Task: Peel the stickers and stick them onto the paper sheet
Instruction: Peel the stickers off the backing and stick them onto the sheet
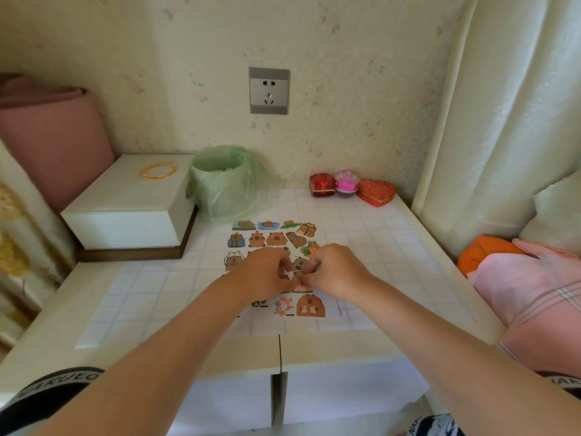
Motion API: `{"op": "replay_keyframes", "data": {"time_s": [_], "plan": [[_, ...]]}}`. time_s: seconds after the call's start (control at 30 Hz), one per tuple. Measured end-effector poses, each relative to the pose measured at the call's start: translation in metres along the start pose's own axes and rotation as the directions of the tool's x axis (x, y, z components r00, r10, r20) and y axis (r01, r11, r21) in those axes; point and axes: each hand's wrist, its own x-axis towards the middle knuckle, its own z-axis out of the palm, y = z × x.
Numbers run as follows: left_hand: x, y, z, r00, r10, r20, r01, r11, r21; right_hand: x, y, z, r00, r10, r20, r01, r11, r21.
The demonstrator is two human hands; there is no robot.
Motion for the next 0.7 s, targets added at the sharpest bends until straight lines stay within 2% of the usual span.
{"op": "replay_keyframes", "data": {"time_s": [0.13, 0.3, 0.4, 0.5, 0.6, 0.7], "plan": [[-0.003, 0.001, 0.000, 0.999, 0.029, -0.015, -0.029, 1.000, -0.003, -0.002, -0.003, -0.003, 0.999, -0.023, -0.037, 0.018, 0.991, -0.129], [-0.006, -0.001, 0.002, 0.988, 0.143, -0.057, -0.139, 0.988, 0.065, -0.004, -0.001, -0.004, 0.986, -0.101, -0.130, 0.051, 0.939, -0.340], [-0.003, -0.006, 0.006, 0.978, 0.207, -0.029, -0.202, 0.970, 0.134, -0.005, 0.008, -0.008, 0.985, -0.080, -0.151, 0.028, 0.947, -0.319], [-0.001, -0.011, 0.009, 0.958, 0.286, -0.025, -0.274, 0.936, 0.221, -0.011, 0.014, -0.008, 0.981, -0.177, -0.073, 0.148, 0.944, -0.294], [-0.003, -0.017, 0.016, 0.921, 0.389, -0.036, -0.354, 0.871, 0.341, -0.018, 0.019, -0.004, 0.947, -0.322, 0.007, 0.304, 0.887, -0.347], [-0.004, -0.024, 0.021, 0.875, 0.478, -0.077, -0.398, 0.801, 0.448, -0.022, 0.025, 0.002, 0.912, -0.404, 0.065, 0.393, 0.823, -0.409]]}}
